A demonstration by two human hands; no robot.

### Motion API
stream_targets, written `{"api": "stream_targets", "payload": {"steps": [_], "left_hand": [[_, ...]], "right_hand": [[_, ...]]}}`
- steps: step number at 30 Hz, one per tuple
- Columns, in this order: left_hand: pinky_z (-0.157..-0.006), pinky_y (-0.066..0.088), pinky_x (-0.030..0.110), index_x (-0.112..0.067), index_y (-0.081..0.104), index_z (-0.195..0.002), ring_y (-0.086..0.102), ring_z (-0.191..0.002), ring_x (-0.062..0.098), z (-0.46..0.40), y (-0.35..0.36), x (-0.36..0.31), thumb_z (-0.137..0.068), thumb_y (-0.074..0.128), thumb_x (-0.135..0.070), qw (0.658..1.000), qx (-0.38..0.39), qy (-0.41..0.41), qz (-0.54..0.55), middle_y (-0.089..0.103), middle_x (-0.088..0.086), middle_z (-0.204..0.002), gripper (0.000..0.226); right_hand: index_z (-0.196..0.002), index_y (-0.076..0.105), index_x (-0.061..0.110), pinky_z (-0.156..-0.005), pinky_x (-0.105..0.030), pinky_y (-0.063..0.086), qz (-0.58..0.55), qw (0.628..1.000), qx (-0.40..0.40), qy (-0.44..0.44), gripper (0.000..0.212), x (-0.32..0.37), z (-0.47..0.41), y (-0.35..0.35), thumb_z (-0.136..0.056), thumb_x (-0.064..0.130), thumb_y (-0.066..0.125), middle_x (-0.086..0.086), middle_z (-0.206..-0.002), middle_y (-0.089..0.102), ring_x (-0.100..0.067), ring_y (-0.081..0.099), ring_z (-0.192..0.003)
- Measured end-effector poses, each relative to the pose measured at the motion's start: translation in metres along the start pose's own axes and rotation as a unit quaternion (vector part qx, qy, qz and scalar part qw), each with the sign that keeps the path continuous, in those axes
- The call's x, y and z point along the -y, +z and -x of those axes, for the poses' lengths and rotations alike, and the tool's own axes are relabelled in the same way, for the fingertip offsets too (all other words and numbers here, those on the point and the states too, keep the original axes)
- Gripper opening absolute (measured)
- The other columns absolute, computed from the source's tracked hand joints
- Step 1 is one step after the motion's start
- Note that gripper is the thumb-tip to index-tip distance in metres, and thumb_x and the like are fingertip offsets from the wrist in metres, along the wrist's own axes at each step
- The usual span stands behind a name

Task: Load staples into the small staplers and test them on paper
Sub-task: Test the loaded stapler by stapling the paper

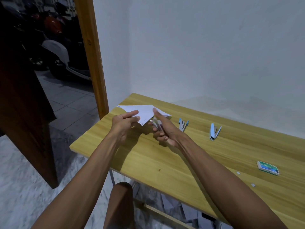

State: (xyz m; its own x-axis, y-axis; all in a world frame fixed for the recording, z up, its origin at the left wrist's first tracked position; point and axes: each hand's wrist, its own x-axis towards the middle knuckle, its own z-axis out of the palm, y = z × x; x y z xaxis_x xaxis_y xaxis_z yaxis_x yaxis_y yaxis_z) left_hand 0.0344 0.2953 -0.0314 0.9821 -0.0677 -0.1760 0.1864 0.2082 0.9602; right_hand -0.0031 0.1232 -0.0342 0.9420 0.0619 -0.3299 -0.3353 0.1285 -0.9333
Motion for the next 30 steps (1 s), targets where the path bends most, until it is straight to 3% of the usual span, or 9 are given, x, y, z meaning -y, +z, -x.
{"api": "stream_targets", "payload": {"steps": [8, 11, 15, 17, 19, 22, 24, 27, 30], "left_hand": [[-0.087, 0.056, 0.024, -0.004, 0.072, -0.11, 0.065, -0.084, 0.016, 0.004, 0.009, 0.001, -0.08, 0.074, 0.006, 1.0, 0.016, 0.005, 0.008, 0.071, 0.01, -0.1, 0.032], [-0.075, 0.058, 0.019, -0.006, 0.072, -0.108, 0.066, -0.078, 0.015, 0.0, 0.009, 0.003, -0.078, 0.075, 0.007, 1.0, -0.021, 0.007, 0.002, 0.071, 0.006, -0.095, 0.033], [-0.086, 0.055, 0.026, -0.009, 0.073, -0.112, 0.065, -0.09, 0.015, -0.013, 0.0, 0.012, -0.077, 0.079, -0.001, 0.986, -0.085, 0.066, -0.124, 0.069, 0.007, -0.108, 0.037], [-0.093, 0.049, 0.027, -0.009, 0.071, -0.116, 0.06, -0.107, 0.015, -0.018, -0.004, 0.02, -0.075, 0.082, -0.012, 0.954, -0.078, 0.106, -0.271, 0.066, 0.006, -0.121, 0.042], [-0.099, 0.043, 0.034, -0.017, 0.067, -0.123, 0.048, -0.124, 0.024, -0.02, -0.003, 0.029, -0.079, 0.079, -0.033, 0.887, -0.079, 0.111, -0.442, 0.057, 0.011, -0.132, 0.048], [-0.1, 0.033, 0.037, -0.024, 0.065, -0.123, 0.037, -0.124, 0.032, -0.015, 0.005, 0.033, -0.093, 0.051, -0.056, 0.759, -0.133, 0.113, -0.627, 0.046, 0.017, -0.13, 0.046], [-0.101, 0.027, 0.038, -0.022, 0.069, -0.117, 0.036, -0.12, 0.032, -0.015, 0.008, 0.036, -0.099, 0.036, -0.052, 0.715, -0.151, 0.164, -0.662, 0.045, 0.016, -0.126, 0.048], [-0.097, 0.033, 0.038, -0.016, 0.073, -0.109, 0.042, -0.118, 0.03, -0.024, 0.005, 0.045, -0.101, 0.039, -0.034, 0.704, -0.101, 0.251, -0.657, 0.052, 0.013, -0.122, 0.04], [-0.081, 0.046, 0.037, -0.015, 0.069, -0.102, 0.051, -0.111, 0.025, -0.026, 0.006, 0.045, -0.099, 0.046, -0.024, 0.763, -0.046, 0.212, -0.608, 0.056, 0.008, -0.115, 0.025]], "right_hand": [[-0.073, 0.058, 0.009, -0.032, -0.018, 0.017, -0.03, 0.997, -0.06, -0.046, 0.023, -0.003, -0.004, 0.009, -0.087, 0.018, 0.074, 0.002, -0.053, 0.05, -0.006, 0.026, -0.037], [-0.072, 0.06, 0.011, -0.035, -0.019, 0.024, 0.064, 0.989, -0.117, -0.06, 0.023, 0.0, -0.004, 0.015, -0.084, 0.02, 0.077, 0.004, -0.052, 0.055, -0.007, 0.035, -0.037], [-0.081, 0.059, 0.012, -0.047, -0.023, 0.043, 0.269, 0.941, -0.181, -0.093, 0.024, 0.008, -0.007, 0.003, -0.085, 0.032, 0.072, -0.003, -0.071, 0.059, -0.013, 0.051, -0.053], [-0.094, 0.049, 0.01, -0.054, -0.028, 0.043, 0.368, 0.909, -0.181, -0.079, 0.021, 0.014, -0.007, -0.005, -0.09, 0.028, 0.06, -0.005, -0.081, 0.054, -0.017, 0.05, -0.063], [-0.098, 0.043, 0.008, -0.052, -0.029, 0.033, 0.461, 0.862, -0.194, -0.08, 0.017, 0.016, -0.006, -0.012, -0.094, 0.021, 0.053, -0.005, -0.09, 0.048, -0.019, 0.047, -0.072], [-0.079, 0.044, 0.01, -0.057, -0.029, 0.029, 0.567, 0.785, -0.232, -0.093, 0.018, 0.017, -0.003, -0.012, -0.092, 0.018, 0.054, -0.005, -0.09, 0.048, -0.026, 0.047, -0.08], [-0.067, 0.039, 0.013, -0.057, -0.028, 0.031, 0.583, 0.772, -0.24, -0.086, 0.026, 0.015, -0.01, -0.011, -0.088, 0.012, 0.055, -0.006, -0.086, 0.05, -0.028, 0.049, -0.078], [-0.075, 0.047, 0.01, -0.063, -0.03, 0.037, 0.568, 0.783, -0.244, -0.071, 0.014, 0.012, -0.022, -0.01, -0.086, 0.003, 0.053, -0.006, -0.088, 0.05, -0.028, 0.05, -0.078], [-0.084, 0.049, 0.009, -0.064, -0.03, 0.039, 0.571, 0.78, -0.25, -0.063, 0.007, 0.012, -0.03, -0.01, -0.087, 0.003, 0.052, -0.007, -0.091, 0.05, -0.028, 0.05, -0.079]]}}
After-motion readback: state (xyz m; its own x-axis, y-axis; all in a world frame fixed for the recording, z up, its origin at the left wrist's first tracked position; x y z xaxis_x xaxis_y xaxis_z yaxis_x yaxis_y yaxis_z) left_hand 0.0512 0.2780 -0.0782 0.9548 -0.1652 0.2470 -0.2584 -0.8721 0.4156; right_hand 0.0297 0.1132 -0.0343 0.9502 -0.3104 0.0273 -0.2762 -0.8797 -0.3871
